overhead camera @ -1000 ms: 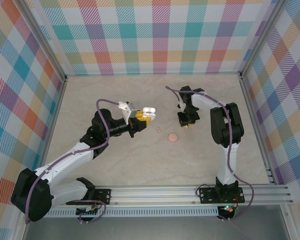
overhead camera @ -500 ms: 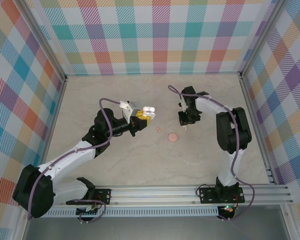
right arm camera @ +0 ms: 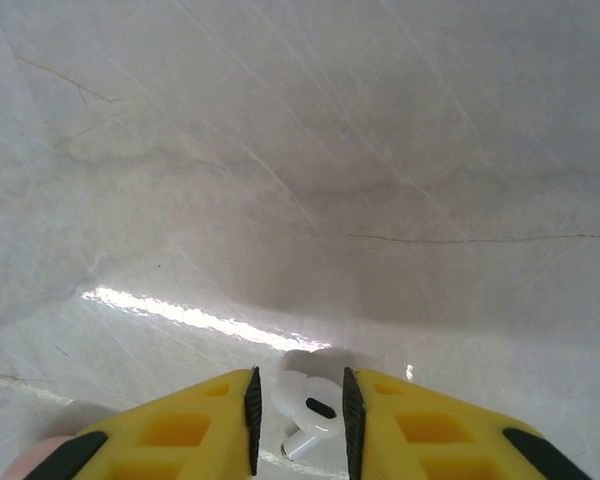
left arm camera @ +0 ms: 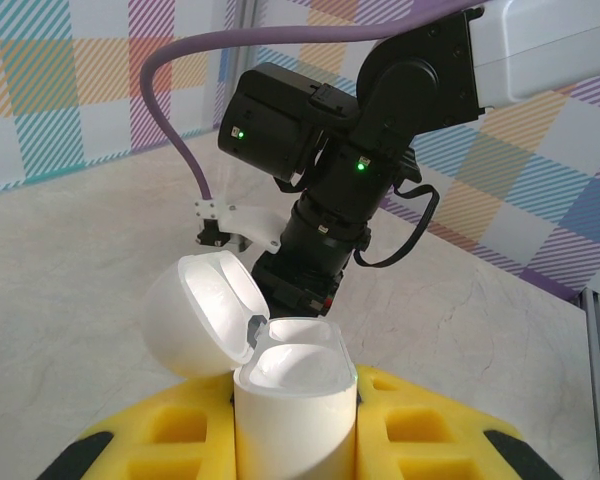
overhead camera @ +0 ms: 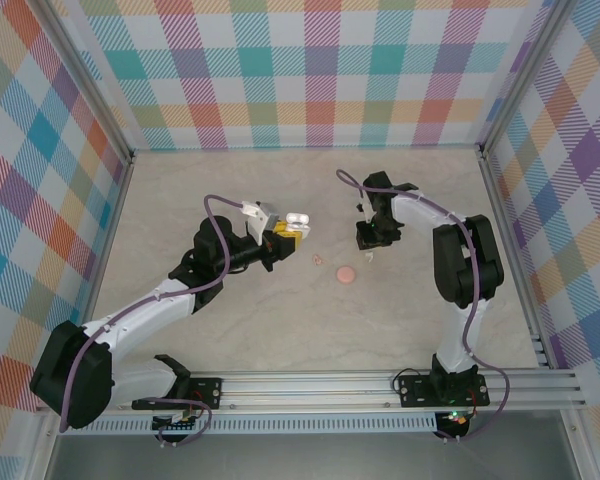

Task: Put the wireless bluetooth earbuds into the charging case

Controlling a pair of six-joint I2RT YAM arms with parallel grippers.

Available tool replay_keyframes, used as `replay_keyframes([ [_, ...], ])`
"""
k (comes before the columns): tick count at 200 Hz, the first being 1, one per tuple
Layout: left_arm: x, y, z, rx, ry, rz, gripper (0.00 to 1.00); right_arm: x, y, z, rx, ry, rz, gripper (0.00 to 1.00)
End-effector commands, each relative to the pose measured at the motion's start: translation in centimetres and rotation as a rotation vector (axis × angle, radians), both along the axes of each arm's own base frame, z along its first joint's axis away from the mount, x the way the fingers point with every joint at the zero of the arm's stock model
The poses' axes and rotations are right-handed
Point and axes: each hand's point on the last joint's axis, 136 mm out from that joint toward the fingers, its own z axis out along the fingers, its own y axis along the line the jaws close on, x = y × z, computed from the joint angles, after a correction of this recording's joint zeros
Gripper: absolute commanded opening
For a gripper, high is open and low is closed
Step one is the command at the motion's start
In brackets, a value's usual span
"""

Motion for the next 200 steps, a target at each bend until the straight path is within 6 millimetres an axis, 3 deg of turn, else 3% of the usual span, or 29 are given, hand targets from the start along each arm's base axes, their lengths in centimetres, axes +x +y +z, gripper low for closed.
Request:
replay_keyframes([
  [1,0.3,0.2,1.6,-0.031,-0.031,0.014,0.0,-0.7,-0.5,0.6,-0.006,0.017,0.026,0.35],
  [47,0.2,0.2,1.6,-0.027,-0.033,0.011,0.0,-1.6,-0.7,-0.5,0.008,0.087,0.111,0.42],
  [112,0.2,0.2,1.8,-0.019,-0.035,0.01,0.0,-1.9,-0.9,-2.2,-0.012,0.134,0.161,0.43],
  [156,0.3,0.0,1.7,-0.02,-0.032,0.002,0.0,-1.8,-0.6,-2.9,-0.003,0.135,0.169,0.39],
  [200,0.3,-0.1,1.6,-0.017,-0.025,-0.001,0.0,-1.7,-0.7,-3.0,-0.007,0.119,0.168,0.28],
])
